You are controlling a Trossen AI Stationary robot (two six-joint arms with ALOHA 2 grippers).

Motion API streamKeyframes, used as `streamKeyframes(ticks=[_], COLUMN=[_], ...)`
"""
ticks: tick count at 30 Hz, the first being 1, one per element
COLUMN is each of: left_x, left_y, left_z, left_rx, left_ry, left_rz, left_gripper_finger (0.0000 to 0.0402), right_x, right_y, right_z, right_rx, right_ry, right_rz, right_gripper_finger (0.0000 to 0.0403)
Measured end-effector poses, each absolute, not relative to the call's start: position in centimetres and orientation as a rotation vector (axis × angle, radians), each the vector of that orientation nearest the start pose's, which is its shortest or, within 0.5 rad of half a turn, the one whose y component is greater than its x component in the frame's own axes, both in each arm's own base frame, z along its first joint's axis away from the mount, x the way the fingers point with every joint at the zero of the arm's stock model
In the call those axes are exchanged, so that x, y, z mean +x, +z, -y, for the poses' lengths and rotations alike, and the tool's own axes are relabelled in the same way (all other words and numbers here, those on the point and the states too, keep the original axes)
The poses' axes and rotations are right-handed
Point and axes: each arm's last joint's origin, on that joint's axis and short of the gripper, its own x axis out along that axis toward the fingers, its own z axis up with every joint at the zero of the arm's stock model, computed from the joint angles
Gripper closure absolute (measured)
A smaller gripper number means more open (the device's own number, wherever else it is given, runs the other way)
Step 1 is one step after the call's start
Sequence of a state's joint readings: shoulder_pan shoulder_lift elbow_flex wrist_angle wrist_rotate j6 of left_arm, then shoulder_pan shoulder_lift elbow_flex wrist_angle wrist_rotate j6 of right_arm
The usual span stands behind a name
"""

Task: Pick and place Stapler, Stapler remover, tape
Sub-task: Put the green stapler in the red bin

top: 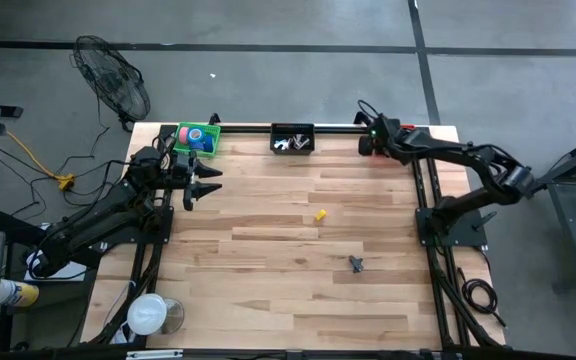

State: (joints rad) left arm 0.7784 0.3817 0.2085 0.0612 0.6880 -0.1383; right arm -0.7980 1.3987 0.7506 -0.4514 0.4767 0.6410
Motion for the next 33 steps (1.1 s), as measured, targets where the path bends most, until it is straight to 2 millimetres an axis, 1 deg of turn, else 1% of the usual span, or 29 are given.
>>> streamKeyframes(ticks=[5,9,22,26,33], left_x=[9.6,9.6,9.6,9.6,9.6], left_y=[20.9,20.9,20.9,20.8,20.8], left_z=[-6.9,-6.9,-6.9,-6.9,-6.9], left_rx=[-0.214,-0.214,-0.211,-0.211,-0.211], left_ry=[0.096,0.096,0.096,0.096,0.096], left_rz=[-0.077,-0.078,-0.078,-0.078,-0.079], left_gripper_finger=[0.0191,0.0191,0.0191,0.0191,0.0191], right_x=[16.4,16.3,16.3,16.2,16.3], right_y=[17.0,16.5,16.4,16.5,16.5], right_z=[19.4,19.7,19.8,19.8,19.8], right_rx=[0.678,0.685,0.678,0.669,0.672], right_ry=[-1.491,-1.503,-1.507,-1.515,-1.516], right_rz=[-0.798,-0.811,-0.814,-0.813,-0.81], right_gripper_finger=[0.0335,0.0335,0.0329,0.0308,0.0242])
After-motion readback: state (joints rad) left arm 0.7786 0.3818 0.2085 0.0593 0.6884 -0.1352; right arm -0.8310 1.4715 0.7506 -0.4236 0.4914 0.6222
